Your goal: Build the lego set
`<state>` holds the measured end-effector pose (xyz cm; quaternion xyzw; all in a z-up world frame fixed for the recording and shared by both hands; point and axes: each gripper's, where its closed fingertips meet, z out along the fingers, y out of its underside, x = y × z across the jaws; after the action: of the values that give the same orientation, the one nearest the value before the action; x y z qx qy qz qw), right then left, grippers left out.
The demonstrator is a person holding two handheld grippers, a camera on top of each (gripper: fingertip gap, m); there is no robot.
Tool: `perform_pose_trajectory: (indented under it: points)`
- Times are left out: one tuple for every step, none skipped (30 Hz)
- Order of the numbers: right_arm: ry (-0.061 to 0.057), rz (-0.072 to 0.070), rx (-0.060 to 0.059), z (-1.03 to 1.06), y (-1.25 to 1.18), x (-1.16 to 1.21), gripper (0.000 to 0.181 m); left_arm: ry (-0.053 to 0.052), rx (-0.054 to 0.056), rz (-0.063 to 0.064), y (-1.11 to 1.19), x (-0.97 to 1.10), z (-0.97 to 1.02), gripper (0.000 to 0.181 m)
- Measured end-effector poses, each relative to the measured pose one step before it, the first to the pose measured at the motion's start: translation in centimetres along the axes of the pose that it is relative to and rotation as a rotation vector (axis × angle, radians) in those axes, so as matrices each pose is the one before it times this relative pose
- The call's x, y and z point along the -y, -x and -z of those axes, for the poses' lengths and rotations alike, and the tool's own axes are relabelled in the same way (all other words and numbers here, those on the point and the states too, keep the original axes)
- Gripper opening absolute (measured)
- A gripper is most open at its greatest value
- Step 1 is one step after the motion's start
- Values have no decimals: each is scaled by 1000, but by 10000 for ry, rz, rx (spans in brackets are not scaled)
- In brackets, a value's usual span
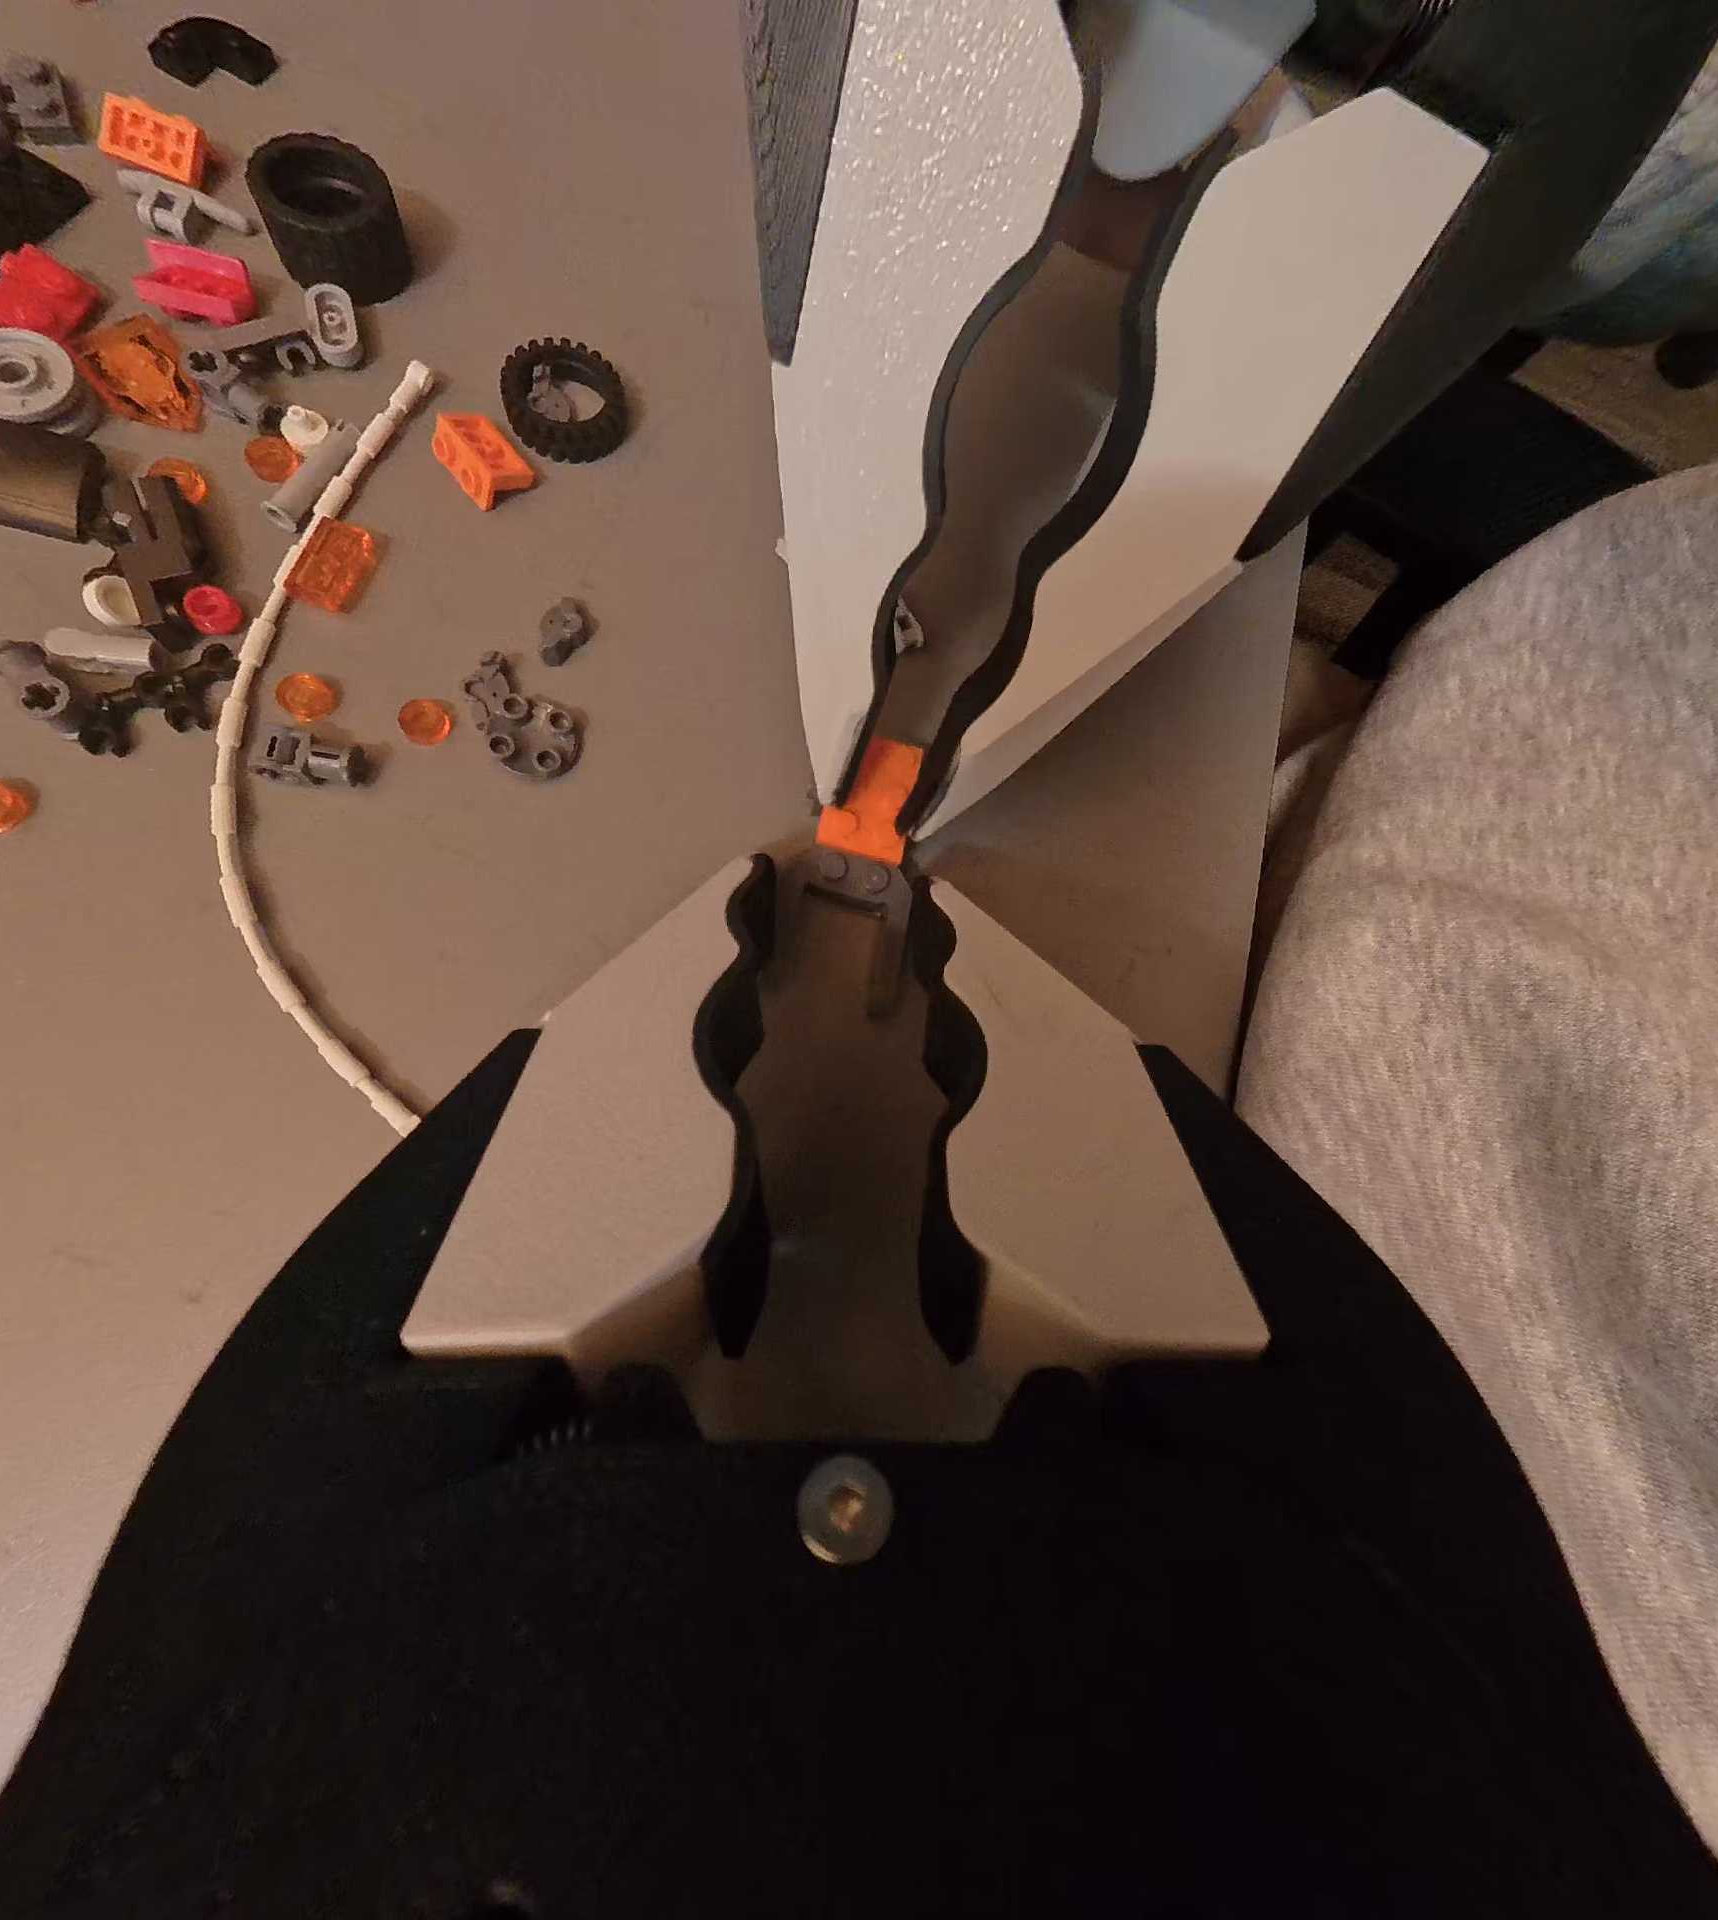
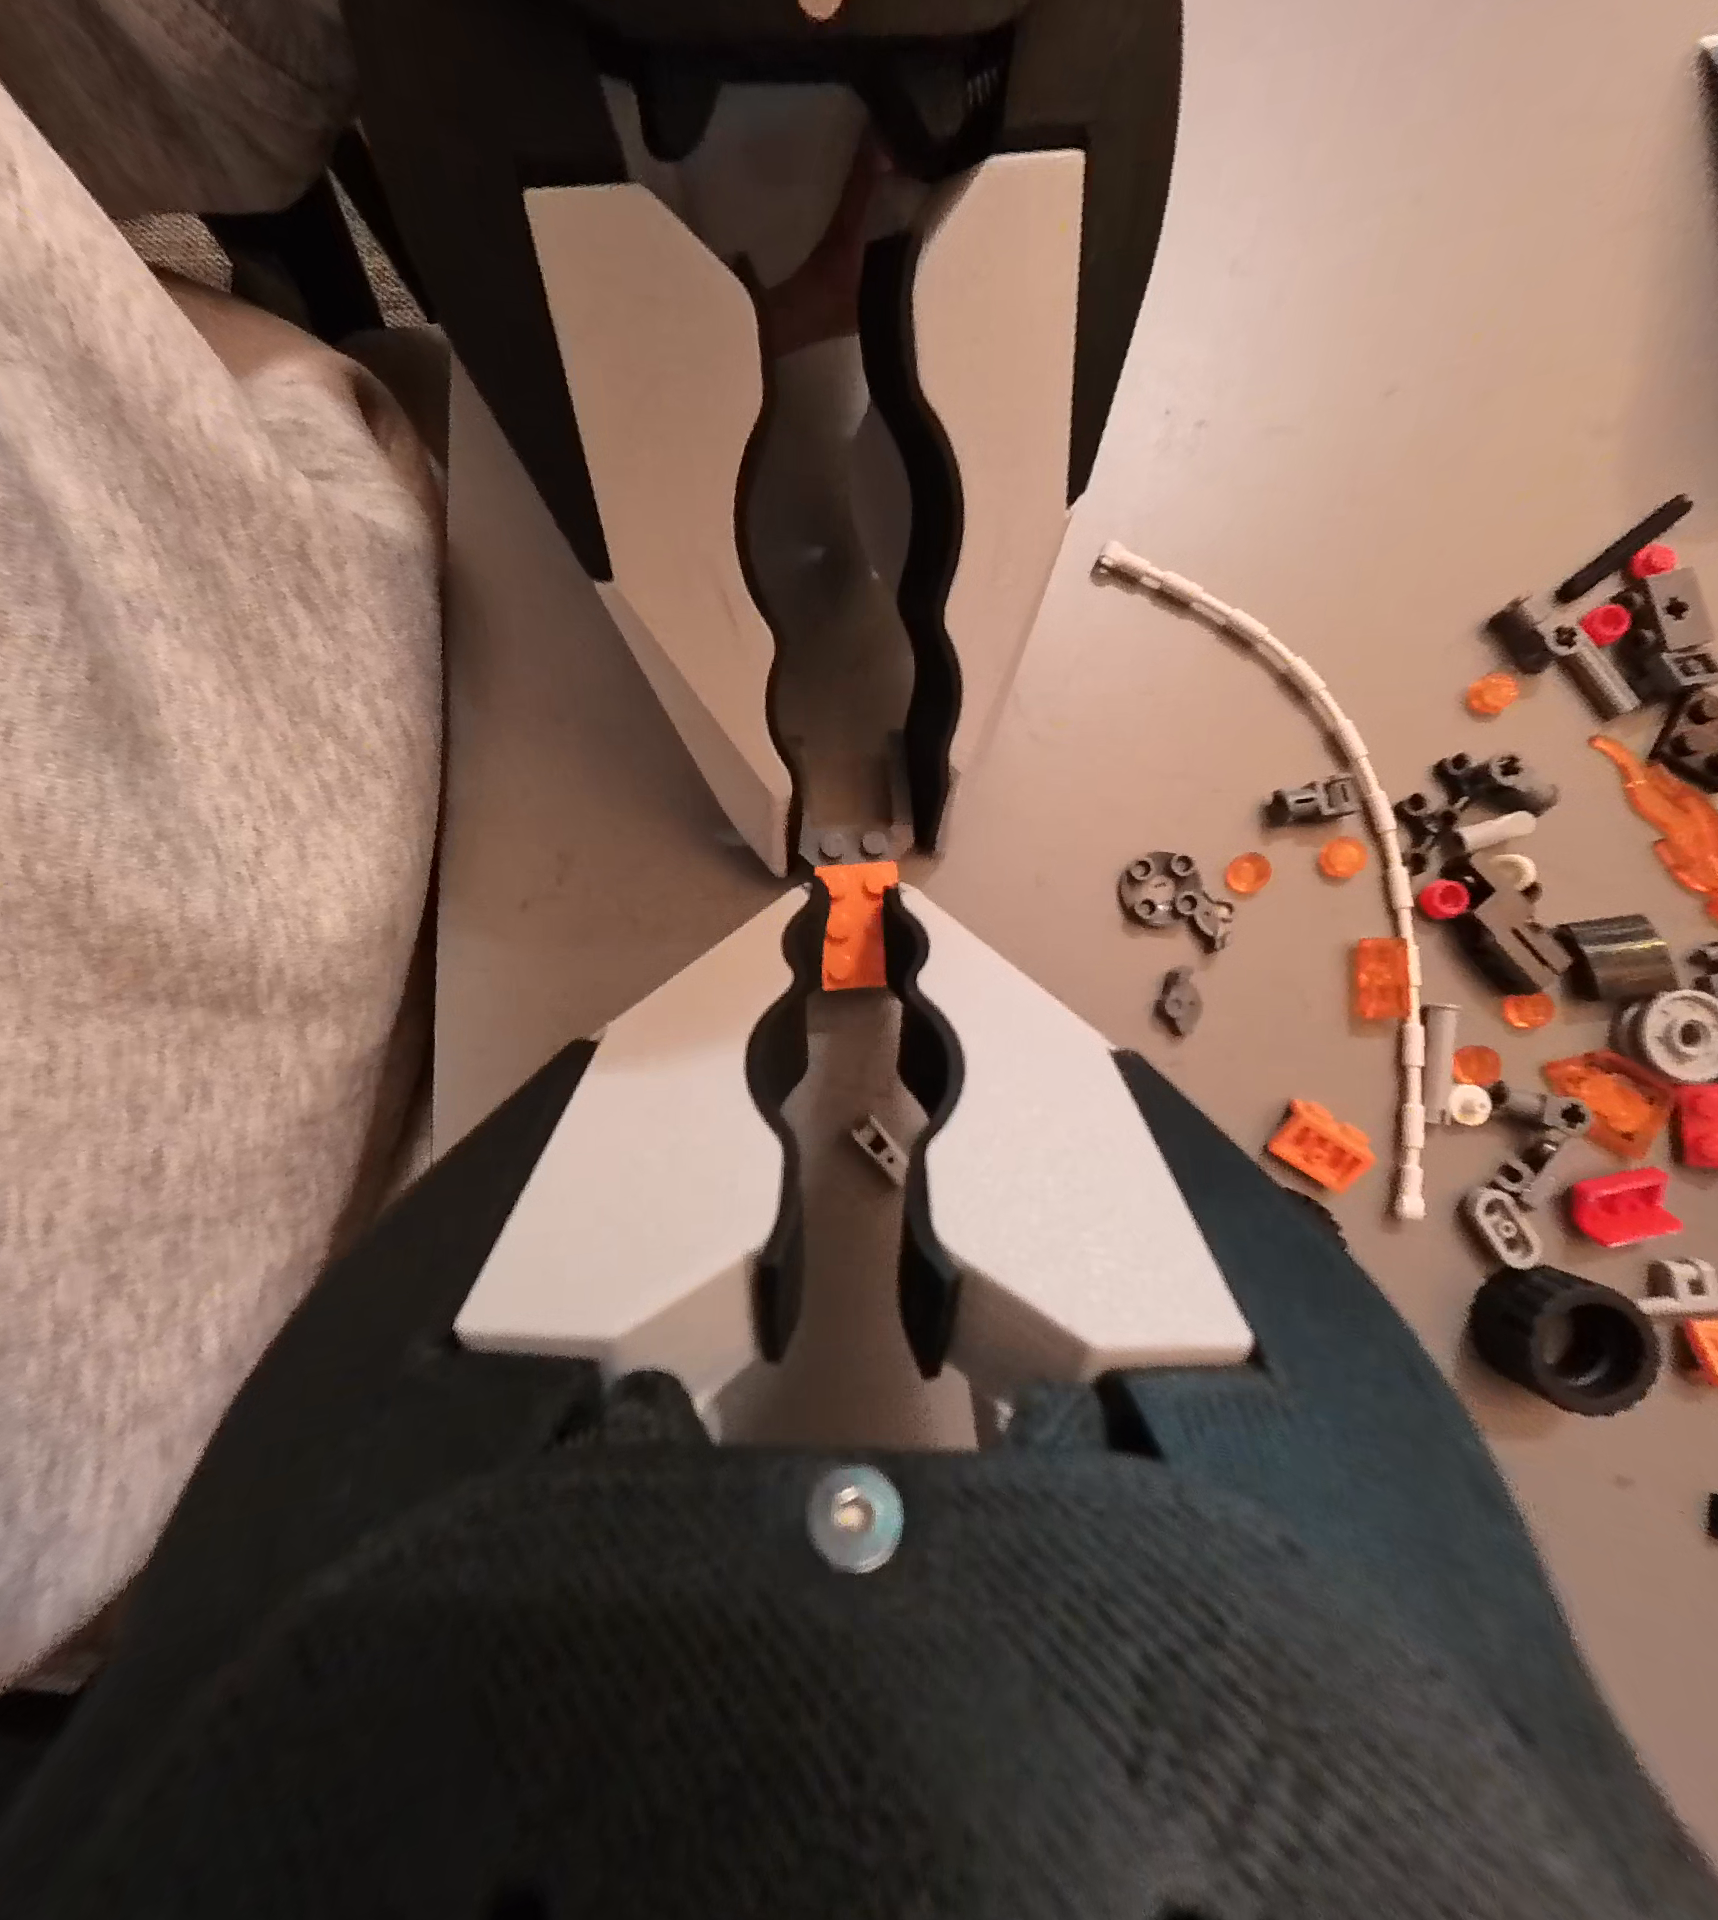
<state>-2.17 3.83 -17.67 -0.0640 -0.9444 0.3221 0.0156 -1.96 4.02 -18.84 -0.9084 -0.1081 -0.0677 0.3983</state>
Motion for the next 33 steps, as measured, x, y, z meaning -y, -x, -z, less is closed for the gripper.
perform_pose_trajectory:
  points:
    - [-4, -17, 9, 5, -28, -4, 9, 0, -2, 3, 5, 3, 0, 25]
    - [-1, -11, 8, 11, -12, 3, 9, 0, -2, 2, 6, -3, 7, 25]
    - [1, -1, 6, -1, -11, 1, 8, -1, -4, 4, -8, 1, -1, 25]
    - [3, 13, -4, 5, 7, 8, 8, 0, -3, 4, 2, 3, 0, 25]
    - [5, 23, -15, 7, -6, 4, 8, -1, -2, 3, 4, 3, 0, 25]
    - [2, 23, -21, 20, -6, 5, 8, 0, -2, 2, -4, 1, 0, 25]
    - [-7, 15, -24, 41, -16, 15, 9, 0, -2, 2, 6, 3, 0, 25]
    - [-26, 2, -7, 49, 5, 48, 9, -1, -3, 3, -5, -6, 7, 25]
    - [-47, -16, 17, 67, 28, 68, 9, 0, -2, 2, 6, 3, 0, 25]
    - [-55, -29, 31, 60, 36, 82, 9, 0, 2, -2, -6, -3, 0, 25]
    - [-48, -31, 42, 41, 44, 55, 9, 1, 6, -6, 1, 3, -7, 25]
    - [-16, -28, 35, 20, 35, 1, 8, 1, 4, -4, 8, -1, 0, 25]
    - [17, -13, 5, -22, -24, -45, 8, 0, 0, 0, 1, 0, 0, 25]
    - [37, 6, -17, -56, -36, -78, 7, 0, -1, 2, -3, 0, 0, 25]
    - [38, 10, -8, -78, -35, -81, 7, 0, -1, 1, -2, 0, 0, 25]
    - [26, 0, 21, -79, 3, -57, 7, 0, 1, -1, 2, 0, 0, 25]
    - [-19, -6, 35, -61, 14, 9, 7, 0, 1, -2, 3, 0, 0, 25]
    - [-20, -4, 31, -24, 7, 26, 7, 2, -1, -13, -13, -1, 7, 25]
    - [-2, -8, 31, 2, -12, 1, 7, 4, 17, -24, -10, -11, -6, 25]
    - [9, -8, 34, 2, 1, -20, 7, 7, 13, -33, -21, -4, -6, 25]
    - [6, 2, 33, -3, 16, 3, 6, 6, 12, -31, -12, -7, -12, 25]
    - [7, 8, 55, -7, 63, 6, 5, 5, 9, -23, -14, -2, 1, 24]
    - [23, 4, 37, -2, 34, 8, 5, 3, -9, -11, -26, -2, -6, 24]
    - [39, 1, 31, 4, 20, -6, 4, 1, -8, 5, -5, 1, 1, 24]
    - [61, -9, 26, 0, 3, -10, 4, -1, -11, 10, 0, -8, 1, 24]
    - [76, -13, 27, -7, 0, -7, 4, 0, -5, 5, -1, 3, 0, 24]
    - [83, -26, 36, -8, 3, -5, 4, 1, 2, -4, 6, -1, 1, 24]
    - [82, -39, 48, -2, -1, -8, 4, 1, 4, -4, -2, -4, 0, 24]
    - [67, -45, 51, -7, 4, -8, 4, 1, -1, -1, 0, -1, 0, 24]
    - [46, -38, 37, -3, -4, -5, 4, 1, -2, -1, -2, -1, 0, 24]
    - [51, -1, 35, -8, -14, -19, 5, 1, 3, -4, -2, -4, 0, 24]
    - [99, 29, 46, 1, -12, -32, 5, 1, 6, -6, -1, 10, 0, 24]
    - [129, 30, 40, -3, 4, -21, 5, 1, 4, -4, -1, -3, 0, 24]
